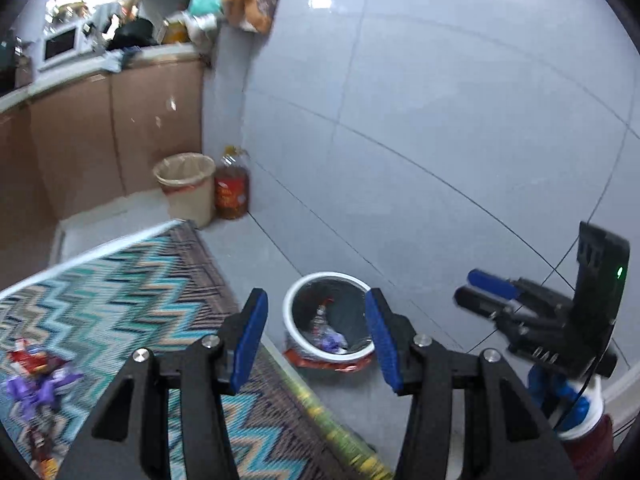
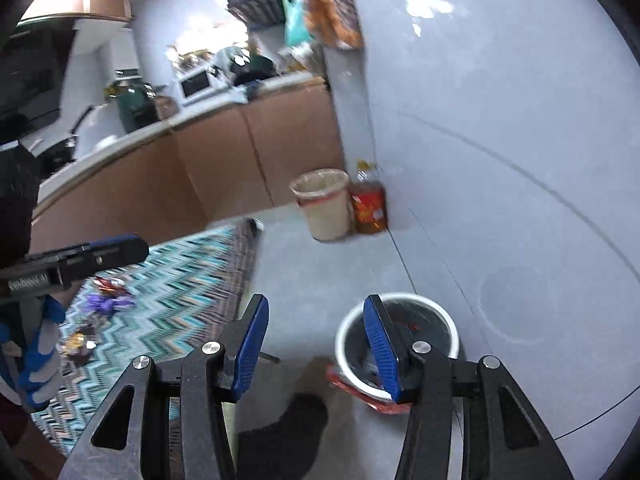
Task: Collect trash
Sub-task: 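Move both open tools back over the remaining trash on the cloth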
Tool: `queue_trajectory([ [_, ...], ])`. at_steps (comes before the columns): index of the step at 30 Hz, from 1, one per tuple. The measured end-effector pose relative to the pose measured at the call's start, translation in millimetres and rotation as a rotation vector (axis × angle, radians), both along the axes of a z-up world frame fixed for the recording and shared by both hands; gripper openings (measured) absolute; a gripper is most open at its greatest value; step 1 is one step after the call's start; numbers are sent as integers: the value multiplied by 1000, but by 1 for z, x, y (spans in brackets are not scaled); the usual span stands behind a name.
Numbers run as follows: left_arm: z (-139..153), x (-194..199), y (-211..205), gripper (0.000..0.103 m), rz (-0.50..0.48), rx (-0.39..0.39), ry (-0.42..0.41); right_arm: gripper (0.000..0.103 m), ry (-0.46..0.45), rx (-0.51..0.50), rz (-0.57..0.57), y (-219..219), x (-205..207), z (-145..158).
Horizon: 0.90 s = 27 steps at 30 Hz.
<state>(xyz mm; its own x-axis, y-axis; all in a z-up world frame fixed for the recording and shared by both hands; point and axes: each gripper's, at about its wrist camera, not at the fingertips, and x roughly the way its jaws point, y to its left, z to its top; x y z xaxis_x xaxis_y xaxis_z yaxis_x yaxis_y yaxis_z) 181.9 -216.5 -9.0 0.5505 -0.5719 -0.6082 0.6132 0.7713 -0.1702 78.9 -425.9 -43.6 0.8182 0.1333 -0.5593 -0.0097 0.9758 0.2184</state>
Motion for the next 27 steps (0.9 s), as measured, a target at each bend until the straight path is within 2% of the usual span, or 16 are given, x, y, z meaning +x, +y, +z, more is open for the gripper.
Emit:
queue_trajectory([
  [7, 17, -35, 102, 49, 136, -19, -81, 49, -76, -9, 125, 67, -13, 31],
  [14, -4, -59, 214, 49, 316, -1, -94, 49, -83, 3, 253, 129, -11, 38],
  [19, -30, -73, 293, 49, 454, 18, -57, 50, -63, 4, 347, 174, 1, 35],
  [24, -60, -78, 344, 49, 567, 45, -11, 52, -30, -5, 423, 213, 12, 26],
  [27, -83, -77, 368, 49, 619, 42, 49, 52, 4, -7, 471, 236, 22, 17],
])
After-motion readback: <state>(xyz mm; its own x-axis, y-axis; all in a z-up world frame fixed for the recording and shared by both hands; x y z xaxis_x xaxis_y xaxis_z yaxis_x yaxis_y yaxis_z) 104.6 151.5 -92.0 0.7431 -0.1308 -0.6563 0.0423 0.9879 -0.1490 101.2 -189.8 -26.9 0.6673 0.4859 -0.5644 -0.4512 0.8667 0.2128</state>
